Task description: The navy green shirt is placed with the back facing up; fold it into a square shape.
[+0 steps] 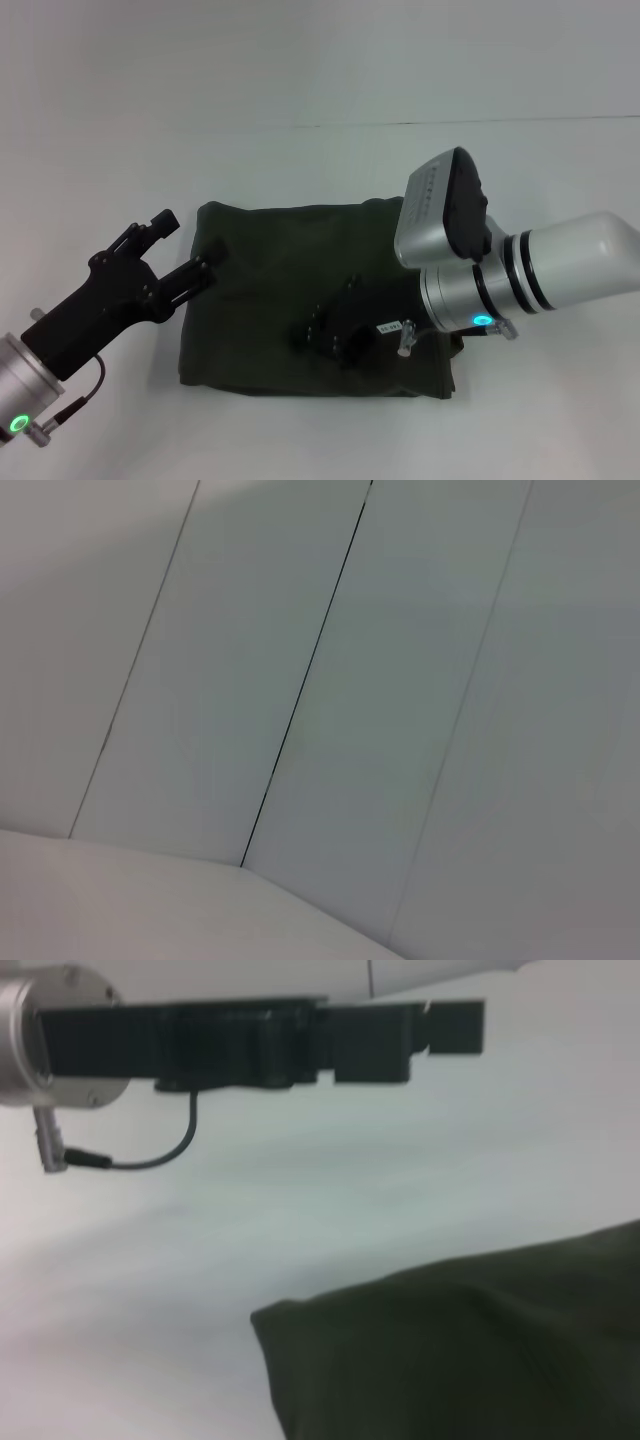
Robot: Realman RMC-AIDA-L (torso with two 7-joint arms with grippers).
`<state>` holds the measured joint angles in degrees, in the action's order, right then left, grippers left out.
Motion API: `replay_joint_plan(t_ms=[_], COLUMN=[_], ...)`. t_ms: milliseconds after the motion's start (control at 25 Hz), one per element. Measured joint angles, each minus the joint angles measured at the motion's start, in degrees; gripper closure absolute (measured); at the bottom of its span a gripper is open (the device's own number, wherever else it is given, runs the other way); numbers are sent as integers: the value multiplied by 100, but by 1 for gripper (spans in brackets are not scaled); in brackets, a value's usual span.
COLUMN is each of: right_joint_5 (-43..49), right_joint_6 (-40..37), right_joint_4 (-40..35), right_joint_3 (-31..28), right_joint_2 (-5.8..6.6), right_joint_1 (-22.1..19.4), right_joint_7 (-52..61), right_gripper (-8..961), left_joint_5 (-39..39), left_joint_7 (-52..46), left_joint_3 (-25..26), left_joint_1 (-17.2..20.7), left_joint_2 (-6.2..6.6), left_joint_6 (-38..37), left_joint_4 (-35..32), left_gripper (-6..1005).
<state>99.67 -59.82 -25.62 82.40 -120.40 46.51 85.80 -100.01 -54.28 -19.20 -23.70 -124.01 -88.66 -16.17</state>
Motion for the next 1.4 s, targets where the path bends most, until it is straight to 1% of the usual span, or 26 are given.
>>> replay_joint_plan(t_ms=[160, 360, 480, 680, 920, 1080, 1240, 1360, 1400], right_joint_5=[41, 115, -9, -355, -343, -334, -325, -327, -325], right_joint_6=[84, 94, 76, -83, -155, -263, -428, -638, -751], right_joint_4=[132, 148, -87, -680, -670, -700, -703, -738, -747], right_joint_3=[173, 173, 100, 79, 4, -293, -680, -1103, -1362], right_joint_2=[7, 8, 12, 45, 67, 89, 146, 166, 172], right_joint_1=[56, 63, -113, -600, -754, -1007, -1228, -1370, -1416], right_joint_7=[49, 92, 22, -126, -92, -117, -156, -153, -110], right_gripper=[953, 953, 953, 953, 953, 953, 953, 953, 953], left_joint_5=[0, 0, 0, 0, 0, 0, 0, 0, 0], left_joint_7=[-3, -7, -9, -7, 0, 0, -8, -9, -9], left_joint_3=[-18, -27, -31, -26, -2, 1, -3, -18, -23], left_joint_1=[-14, -18, -19, 17, 25, 17, 16, 3, -6], left_joint_2=[0, 0, 0, -7, -9, -9, -9, -9, -9], left_joint_6=[-1, -2, -3, -26, -62, -64, -64, -64, -64], left_joint_4=[0, 0, 0, 0, 0, 0, 0, 16, 37], left_gripper=[97, 97, 97, 95, 95, 95, 95, 95, 95])
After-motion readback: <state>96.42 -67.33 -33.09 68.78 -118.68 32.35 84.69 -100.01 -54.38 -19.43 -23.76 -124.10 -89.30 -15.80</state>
